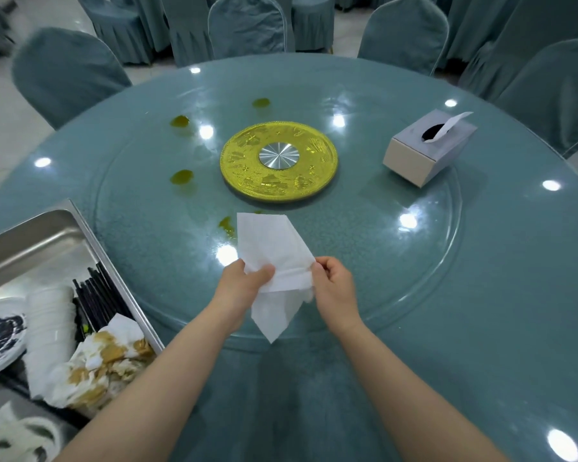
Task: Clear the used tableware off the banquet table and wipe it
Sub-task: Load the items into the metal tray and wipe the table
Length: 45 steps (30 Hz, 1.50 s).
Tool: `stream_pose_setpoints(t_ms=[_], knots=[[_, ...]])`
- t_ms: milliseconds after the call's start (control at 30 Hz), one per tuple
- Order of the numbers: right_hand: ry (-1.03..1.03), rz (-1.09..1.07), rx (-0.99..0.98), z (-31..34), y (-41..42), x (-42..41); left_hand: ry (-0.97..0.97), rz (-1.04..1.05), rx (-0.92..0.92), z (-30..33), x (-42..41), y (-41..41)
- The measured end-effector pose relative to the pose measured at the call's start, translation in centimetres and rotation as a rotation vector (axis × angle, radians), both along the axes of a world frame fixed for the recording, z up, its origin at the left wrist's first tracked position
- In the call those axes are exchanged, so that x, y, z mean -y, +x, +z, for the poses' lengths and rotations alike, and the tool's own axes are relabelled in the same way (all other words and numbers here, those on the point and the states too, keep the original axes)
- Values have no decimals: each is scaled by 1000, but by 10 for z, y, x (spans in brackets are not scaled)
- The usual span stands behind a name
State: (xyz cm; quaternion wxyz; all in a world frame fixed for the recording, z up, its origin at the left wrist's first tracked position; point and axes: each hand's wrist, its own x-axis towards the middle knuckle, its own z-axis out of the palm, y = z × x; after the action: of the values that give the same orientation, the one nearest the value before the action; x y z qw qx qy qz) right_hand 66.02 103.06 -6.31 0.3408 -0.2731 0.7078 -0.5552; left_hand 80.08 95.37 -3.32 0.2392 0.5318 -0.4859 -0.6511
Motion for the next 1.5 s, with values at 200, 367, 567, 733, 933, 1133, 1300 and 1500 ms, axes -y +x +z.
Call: stream_pose_setpoints(t_ms=[200, 367, 567, 733, 933, 1133, 1300, 1500], knots=[[-42, -86, 290, 0, 11, 5, 35, 20, -44, 4, -3, 9], [0, -303, 342, -6, 3, 11, -1, 38, 12, 7, 5, 29], [84, -346, 196, -11, -2, 11, -36, 168, 42, 16, 15, 65], [91, -334, -45, -11, -8, 27, -123, 316, 79, 27, 41, 94], [135, -26, -484, -20, -2, 30, -318, 272, 242, 27, 74, 118], [278, 546, -817, -44, 15, 1, -626, 55, 690, 3, 100, 119], [499, 505, -938, -58, 32, 7, -738, -383, 845, -33, 100, 114], [616, 495, -1005, -73, 30, 5, -671, -738, 975, -63, 99, 106]])
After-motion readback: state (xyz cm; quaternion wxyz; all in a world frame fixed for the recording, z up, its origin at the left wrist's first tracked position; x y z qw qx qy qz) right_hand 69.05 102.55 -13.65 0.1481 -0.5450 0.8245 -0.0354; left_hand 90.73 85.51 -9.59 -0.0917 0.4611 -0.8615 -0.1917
